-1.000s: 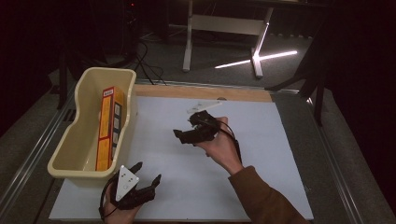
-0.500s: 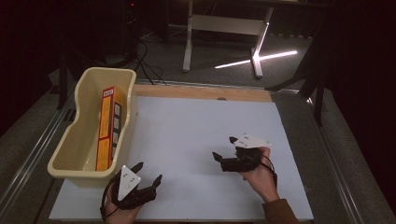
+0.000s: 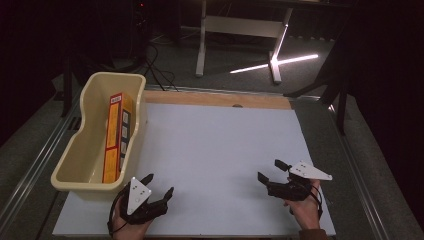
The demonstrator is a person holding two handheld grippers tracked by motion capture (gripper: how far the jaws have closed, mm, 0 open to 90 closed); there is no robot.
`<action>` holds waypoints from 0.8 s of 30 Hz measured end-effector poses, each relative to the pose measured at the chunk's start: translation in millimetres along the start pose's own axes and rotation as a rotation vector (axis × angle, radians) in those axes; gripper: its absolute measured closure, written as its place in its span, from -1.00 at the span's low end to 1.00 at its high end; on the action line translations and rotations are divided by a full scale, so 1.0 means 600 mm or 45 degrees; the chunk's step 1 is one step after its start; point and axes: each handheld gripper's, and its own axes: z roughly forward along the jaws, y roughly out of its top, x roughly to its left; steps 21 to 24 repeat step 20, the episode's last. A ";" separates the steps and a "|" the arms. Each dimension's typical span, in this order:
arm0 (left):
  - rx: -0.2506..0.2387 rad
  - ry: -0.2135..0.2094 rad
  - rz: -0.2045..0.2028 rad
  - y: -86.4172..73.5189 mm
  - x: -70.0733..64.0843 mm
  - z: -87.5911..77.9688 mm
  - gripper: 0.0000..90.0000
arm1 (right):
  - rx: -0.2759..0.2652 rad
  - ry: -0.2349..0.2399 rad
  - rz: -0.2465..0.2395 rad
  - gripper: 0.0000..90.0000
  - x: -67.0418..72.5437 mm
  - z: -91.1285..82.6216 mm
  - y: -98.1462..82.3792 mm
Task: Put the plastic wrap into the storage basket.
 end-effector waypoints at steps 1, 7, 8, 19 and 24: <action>-0.001 0.001 -0.003 0.000 0.000 0.000 -0.43 | 0.001 -0.010 0.007 -0.63 -0.002 -0.004 -0.004; 0.001 0.008 -0.001 -0.001 0.000 0.000 -0.43 | 0.017 -0.067 -0.011 -0.62 -0.007 -0.019 -0.020; 0.003 0.006 0.001 -0.001 0.000 0.000 -0.43 | 0.020 -0.064 -0.017 -0.62 -0.007 -0.020 -0.021; 0.009 0.009 0.010 -0.001 0.000 0.003 -0.43 | 0.052 -0.054 -0.085 -0.62 -0.001 -0.017 -0.025; 0.009 0.010 0.011 -0.001 -0.001 0.003 -0.43 | 0.051 -0.053 -0.090 -0.62 -0.001 -0.017 -0.025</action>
